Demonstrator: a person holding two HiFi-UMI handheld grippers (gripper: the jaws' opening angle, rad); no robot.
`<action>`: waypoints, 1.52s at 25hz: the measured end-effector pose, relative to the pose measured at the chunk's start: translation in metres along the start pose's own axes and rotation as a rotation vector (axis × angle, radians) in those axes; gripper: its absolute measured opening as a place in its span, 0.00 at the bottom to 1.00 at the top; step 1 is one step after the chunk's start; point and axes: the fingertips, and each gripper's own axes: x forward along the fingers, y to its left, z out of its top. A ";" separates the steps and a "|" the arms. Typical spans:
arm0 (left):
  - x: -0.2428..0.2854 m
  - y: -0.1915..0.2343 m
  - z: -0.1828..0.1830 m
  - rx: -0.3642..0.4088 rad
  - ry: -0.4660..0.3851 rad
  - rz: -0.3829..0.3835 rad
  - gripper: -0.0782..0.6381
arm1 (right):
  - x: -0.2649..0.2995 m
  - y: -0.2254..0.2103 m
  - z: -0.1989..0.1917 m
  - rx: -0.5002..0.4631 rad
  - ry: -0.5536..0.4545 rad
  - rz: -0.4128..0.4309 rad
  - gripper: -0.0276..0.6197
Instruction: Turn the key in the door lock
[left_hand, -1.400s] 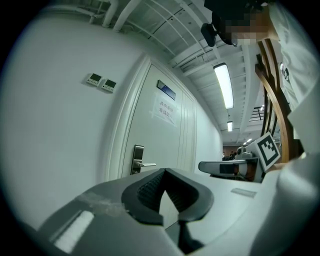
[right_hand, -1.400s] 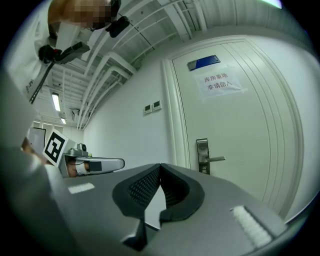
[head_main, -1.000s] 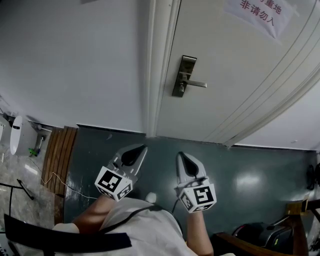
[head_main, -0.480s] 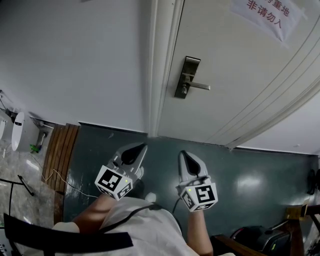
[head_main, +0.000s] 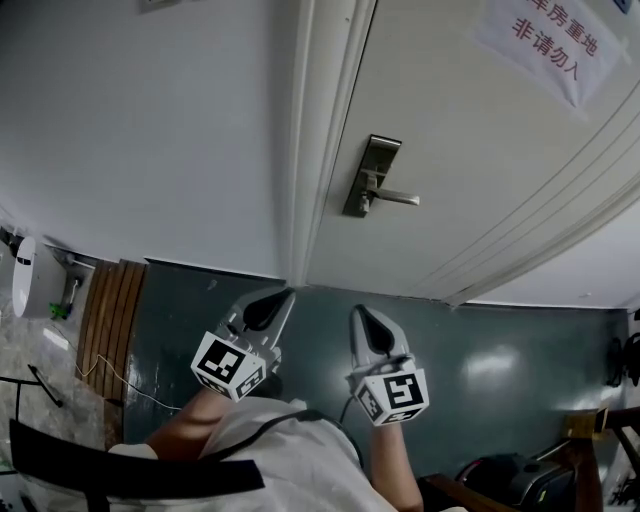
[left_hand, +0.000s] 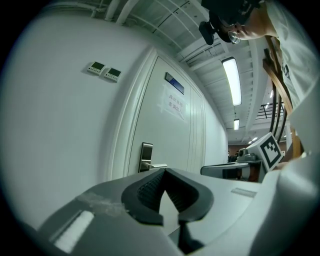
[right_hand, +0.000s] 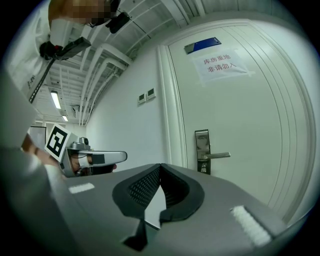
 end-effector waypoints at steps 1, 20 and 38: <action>0.006 0.006 0.001 -0.002 0.000 -0.005 0.12 | 0.007 -0.003 0.002 -0.002 0.002 -0.005 0.06; 0.072 0.099 0.014 -0.023 0.019 -0.116 0.12 | 0.110 -0.032 0.012 0.006 0.040 -0.113 0.06; 0.072 0.149 0.003 -0.034 0.042 -0.166 0.12 | 0.149 -0.017 -0.001 0.022 0.061 -0.166 0.06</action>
